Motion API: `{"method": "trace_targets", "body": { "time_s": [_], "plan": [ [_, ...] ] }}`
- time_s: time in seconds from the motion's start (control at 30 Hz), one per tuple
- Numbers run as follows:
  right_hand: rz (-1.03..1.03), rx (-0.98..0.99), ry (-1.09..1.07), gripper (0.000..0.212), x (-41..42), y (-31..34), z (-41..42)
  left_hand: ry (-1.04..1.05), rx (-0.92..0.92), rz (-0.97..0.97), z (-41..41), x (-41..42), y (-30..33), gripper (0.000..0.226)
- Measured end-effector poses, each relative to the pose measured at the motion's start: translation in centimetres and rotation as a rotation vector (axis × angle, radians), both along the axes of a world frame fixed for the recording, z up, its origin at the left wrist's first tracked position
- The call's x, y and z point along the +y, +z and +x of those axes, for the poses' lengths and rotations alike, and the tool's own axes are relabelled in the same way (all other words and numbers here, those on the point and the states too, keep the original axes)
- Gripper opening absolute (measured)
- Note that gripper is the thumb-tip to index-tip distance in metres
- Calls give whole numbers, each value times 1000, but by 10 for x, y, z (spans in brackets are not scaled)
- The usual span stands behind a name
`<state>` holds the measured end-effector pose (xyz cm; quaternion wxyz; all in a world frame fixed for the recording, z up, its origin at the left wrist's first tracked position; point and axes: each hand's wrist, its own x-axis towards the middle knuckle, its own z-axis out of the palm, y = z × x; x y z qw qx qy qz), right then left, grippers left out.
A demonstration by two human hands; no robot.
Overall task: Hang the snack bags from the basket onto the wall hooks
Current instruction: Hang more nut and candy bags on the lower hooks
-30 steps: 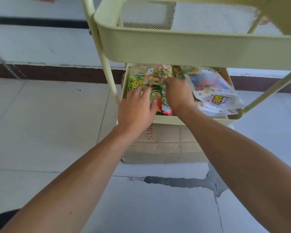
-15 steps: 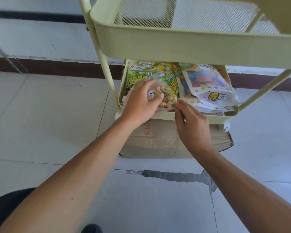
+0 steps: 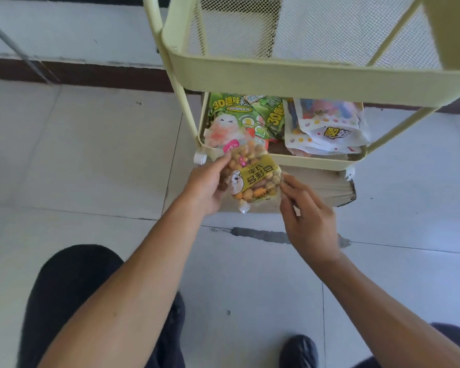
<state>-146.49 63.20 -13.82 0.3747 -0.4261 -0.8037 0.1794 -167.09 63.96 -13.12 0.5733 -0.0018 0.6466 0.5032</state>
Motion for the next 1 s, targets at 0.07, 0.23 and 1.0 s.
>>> {"method": "trace_targets", "body": {
  "time_s": [0.07, 0.23, 1.0],
  "plan": [
    [2, -19, 37, 27, -10, 26, 9, -74, -74, 0, 6, -20, 23, 28],
    [85, -187, 203, 26, -30, 108, 36, -36, -48, 76, 16, -49, 129, 18],
    [-596, 334, 278, 19, 52, 714, 146, -362, 589, 624, 199, -16, 686, 12]
  ]
}}
